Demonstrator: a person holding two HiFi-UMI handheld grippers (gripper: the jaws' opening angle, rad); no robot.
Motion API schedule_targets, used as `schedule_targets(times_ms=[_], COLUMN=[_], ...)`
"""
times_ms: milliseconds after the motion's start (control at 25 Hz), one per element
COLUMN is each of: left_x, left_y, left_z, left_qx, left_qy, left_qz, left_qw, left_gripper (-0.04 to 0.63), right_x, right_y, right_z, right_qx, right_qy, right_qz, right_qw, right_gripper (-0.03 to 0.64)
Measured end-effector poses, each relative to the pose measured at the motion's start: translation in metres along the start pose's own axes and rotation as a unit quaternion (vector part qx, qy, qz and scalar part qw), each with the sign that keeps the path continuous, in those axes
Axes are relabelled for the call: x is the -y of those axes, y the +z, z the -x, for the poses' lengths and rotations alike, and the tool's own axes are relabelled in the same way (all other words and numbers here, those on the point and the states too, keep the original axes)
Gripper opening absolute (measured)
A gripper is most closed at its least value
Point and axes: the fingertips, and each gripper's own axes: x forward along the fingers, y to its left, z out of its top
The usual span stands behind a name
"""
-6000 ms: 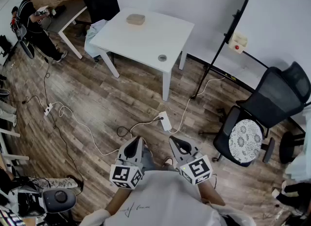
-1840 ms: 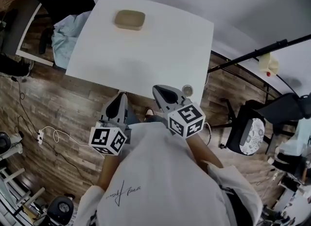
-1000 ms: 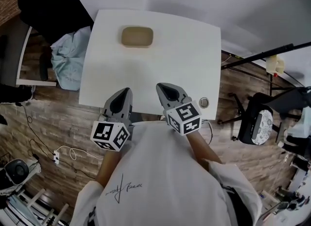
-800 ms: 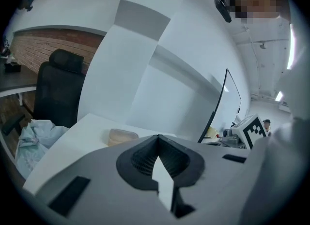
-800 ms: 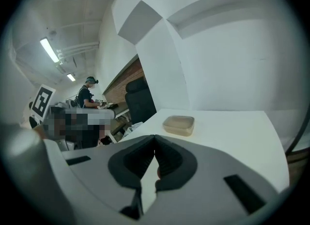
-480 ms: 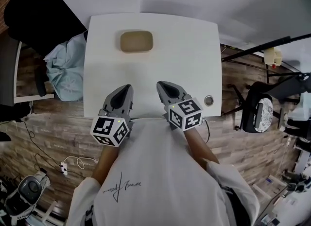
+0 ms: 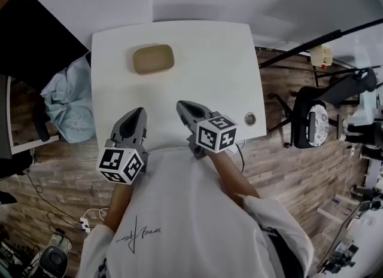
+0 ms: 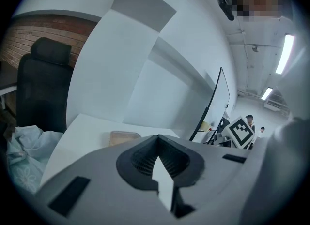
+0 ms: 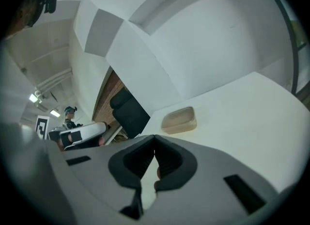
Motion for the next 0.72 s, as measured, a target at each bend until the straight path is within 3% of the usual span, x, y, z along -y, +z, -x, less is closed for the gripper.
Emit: schedule_targets(times_ms=[320,720], left_x=[-0.016,-0.026], left_y=[0.0,-0.007], left_z=[-0.009,-0.019], left_qx=[-0.013,-0.039], left_qy=[-0.027,-0.051], left_qz=[0.003,0.002], left_qw=[0.9995,0.9979], left_gripper=[0.006,0.006], right_x=[0.018,0.039], right_y=[-0.009,-0.002], right_z=[-0.024,-0.051], right_qx=[0.004,0.002], right_qy=[0.021,0.006], right_qz=[-0.145,-0.169], right_qw=[0.989,0.986], right_gripper=[0.011,0.011])
